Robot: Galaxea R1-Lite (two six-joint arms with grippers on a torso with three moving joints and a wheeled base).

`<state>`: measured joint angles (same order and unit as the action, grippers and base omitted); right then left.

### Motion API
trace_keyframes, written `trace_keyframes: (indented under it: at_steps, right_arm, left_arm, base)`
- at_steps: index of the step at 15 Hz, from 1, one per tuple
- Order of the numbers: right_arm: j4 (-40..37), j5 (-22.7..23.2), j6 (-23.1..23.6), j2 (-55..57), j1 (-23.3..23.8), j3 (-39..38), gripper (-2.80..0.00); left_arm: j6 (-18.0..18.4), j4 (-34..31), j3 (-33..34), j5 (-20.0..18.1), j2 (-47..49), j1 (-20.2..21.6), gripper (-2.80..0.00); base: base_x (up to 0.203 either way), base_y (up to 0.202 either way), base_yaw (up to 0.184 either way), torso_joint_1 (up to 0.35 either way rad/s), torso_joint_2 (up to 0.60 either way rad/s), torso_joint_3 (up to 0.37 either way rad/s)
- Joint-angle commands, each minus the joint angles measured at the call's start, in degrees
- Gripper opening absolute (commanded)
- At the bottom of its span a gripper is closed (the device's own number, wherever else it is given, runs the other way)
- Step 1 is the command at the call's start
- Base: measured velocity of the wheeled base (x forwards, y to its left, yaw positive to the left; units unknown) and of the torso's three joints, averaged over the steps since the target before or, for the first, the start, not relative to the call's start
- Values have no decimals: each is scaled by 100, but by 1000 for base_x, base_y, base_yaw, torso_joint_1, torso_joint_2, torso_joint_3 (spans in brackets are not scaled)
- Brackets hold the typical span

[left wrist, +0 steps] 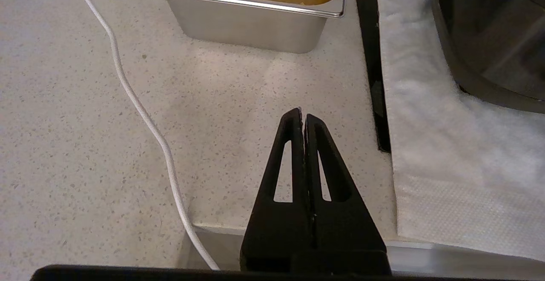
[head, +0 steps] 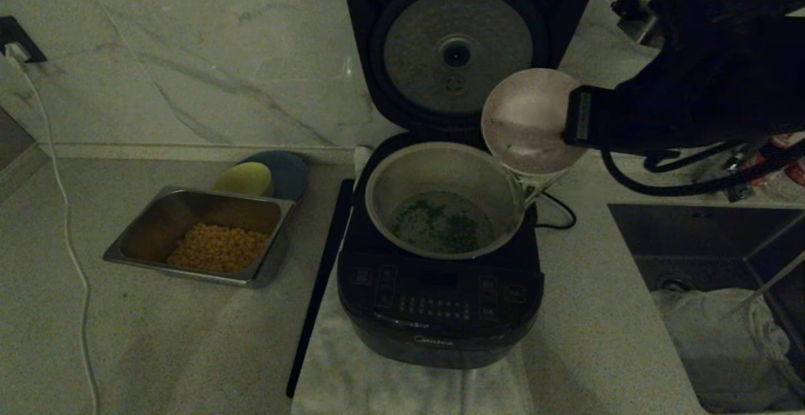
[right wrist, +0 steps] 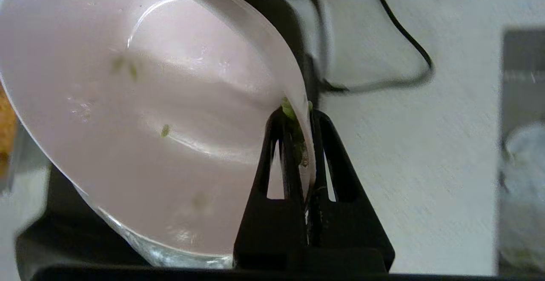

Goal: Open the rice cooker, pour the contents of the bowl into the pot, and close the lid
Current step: Pour the water from the bowl into the rice cooker

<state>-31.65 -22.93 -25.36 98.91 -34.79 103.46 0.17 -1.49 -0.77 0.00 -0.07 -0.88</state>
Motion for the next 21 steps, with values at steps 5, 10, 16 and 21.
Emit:
trace_keyframes:
  at_steps: [5,10,16,21]
  right_arm:
    - [105,-291,11,1116,-546,714,-280]
    - [463,-291,37,1635,-773,745,-280]
    - [862,-717,120,1912,-951,729,-280]
    - [1533,-1881,943,1876,-1122,690,-280]
  left_arm:
    - [1,-1,-2,0,-1,0,-280]
    - [1,-1,-2,0,-1,0,-280]
    - [1,-1,-2,0,-1,0,-280]
    - [1,-1,-2,0,-1,-6,-280]
  base:
    - [0,0,0,0,0,0]
    - [0,0,0,0,0,0]
    - [0,0,0,0,0,0]
    - [0,0,0,0,0,0]
